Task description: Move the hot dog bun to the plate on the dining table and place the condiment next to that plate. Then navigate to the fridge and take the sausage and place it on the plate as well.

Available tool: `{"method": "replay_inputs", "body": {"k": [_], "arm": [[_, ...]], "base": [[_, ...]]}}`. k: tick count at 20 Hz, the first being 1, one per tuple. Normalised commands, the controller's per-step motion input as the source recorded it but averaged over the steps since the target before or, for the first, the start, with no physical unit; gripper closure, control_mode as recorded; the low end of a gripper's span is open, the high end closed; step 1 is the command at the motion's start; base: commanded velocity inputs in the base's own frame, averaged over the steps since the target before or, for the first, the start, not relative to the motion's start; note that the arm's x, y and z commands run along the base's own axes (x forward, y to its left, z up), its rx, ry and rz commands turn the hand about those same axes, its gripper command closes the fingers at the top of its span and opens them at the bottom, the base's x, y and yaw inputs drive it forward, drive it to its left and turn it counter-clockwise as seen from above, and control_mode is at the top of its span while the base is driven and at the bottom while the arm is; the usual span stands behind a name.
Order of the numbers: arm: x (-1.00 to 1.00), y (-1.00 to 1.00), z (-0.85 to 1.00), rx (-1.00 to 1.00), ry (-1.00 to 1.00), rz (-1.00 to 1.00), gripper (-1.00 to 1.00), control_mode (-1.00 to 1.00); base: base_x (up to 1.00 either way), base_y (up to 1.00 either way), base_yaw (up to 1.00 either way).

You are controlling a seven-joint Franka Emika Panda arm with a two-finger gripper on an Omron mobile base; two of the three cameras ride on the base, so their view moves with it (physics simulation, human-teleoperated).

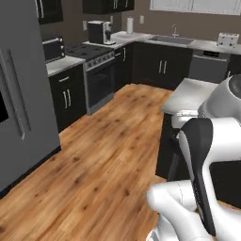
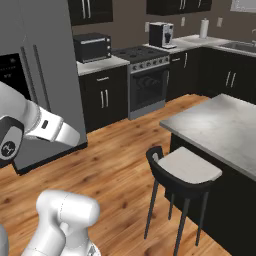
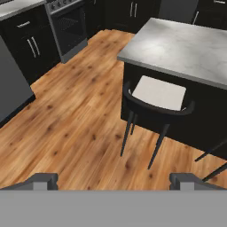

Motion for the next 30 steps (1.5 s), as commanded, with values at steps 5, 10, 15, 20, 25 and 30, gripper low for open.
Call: {"method": "replay_inputs", "body": {"k": [5, 10, 15, 20, 25, 30], "arm": [[0.00, 0.00, 0.00, 0.00, 0.00, 0.00, -1.00, 1.00], [0.00, 0.00, 0.00, 0.00, 0.00, 0.00, -1.00, 1.00], [0.00, 0.00, 0.00, 0.00, 0.00, 0.00, -1.00, 1.00], [0.00, 0.00, 0.00, 0.00, 0.00, 0.00, -1.00, 1.00], [0.00, 0.00, 0.00, 0.00, 0.00, 0.00, -1.00, 1.00], [0.00, 0.00, 0.00, 0.00, 0.00, 0.00, -1.00, 1.00]], "base": [[0.54, 0.16, 0.62], [0.77, 0.02, 0.59], [0.97, -0.12, 0.57], [0.99, -0.36, 0.49], [0.68, -0.53, 0.27], [0.28, -0.49, 0.09]]}}
